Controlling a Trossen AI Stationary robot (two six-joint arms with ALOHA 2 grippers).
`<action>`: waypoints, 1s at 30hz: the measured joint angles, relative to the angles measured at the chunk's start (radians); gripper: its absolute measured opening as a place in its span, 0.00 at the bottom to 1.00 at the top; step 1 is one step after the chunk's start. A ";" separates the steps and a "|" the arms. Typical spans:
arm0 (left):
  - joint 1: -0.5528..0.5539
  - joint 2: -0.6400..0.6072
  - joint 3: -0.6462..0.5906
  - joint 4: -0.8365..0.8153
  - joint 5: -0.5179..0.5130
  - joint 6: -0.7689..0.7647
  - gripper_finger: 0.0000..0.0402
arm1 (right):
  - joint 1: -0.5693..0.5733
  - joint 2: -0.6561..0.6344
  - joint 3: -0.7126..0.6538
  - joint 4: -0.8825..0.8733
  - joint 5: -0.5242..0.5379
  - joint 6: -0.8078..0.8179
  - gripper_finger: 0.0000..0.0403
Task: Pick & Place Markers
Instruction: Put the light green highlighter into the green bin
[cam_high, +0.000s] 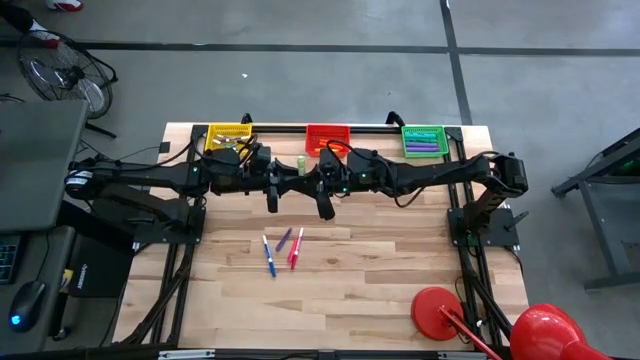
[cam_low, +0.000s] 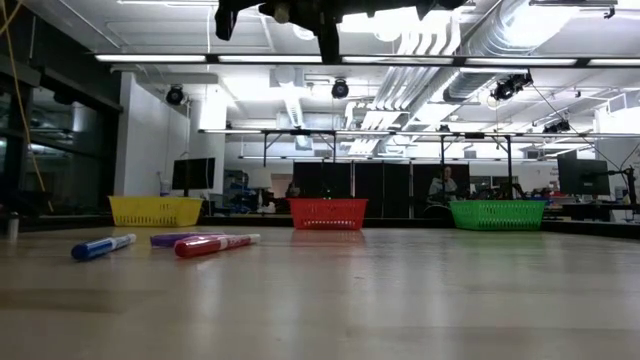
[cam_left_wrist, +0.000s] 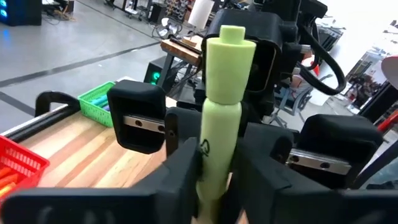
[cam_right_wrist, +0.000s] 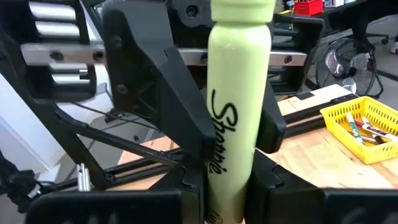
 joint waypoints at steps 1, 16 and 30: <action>0.000 0.000 0.000 0.000 0.001 -0.004 0.28 | 0.000 0.000 0.000 -0.003 0.001 -0.001 0.13; 0.000 -0.075 0.000 -0.030 -0.026 0.053 0.50 | -0.024 -0.003 0.001 -0.082 0.029 0.012 0.13; -0.001 -0.289 0.000 -0.289 -0.106 0.017 0.50 | -0.138 -0.003 0.001 -0.387 0.182 0.134 0.13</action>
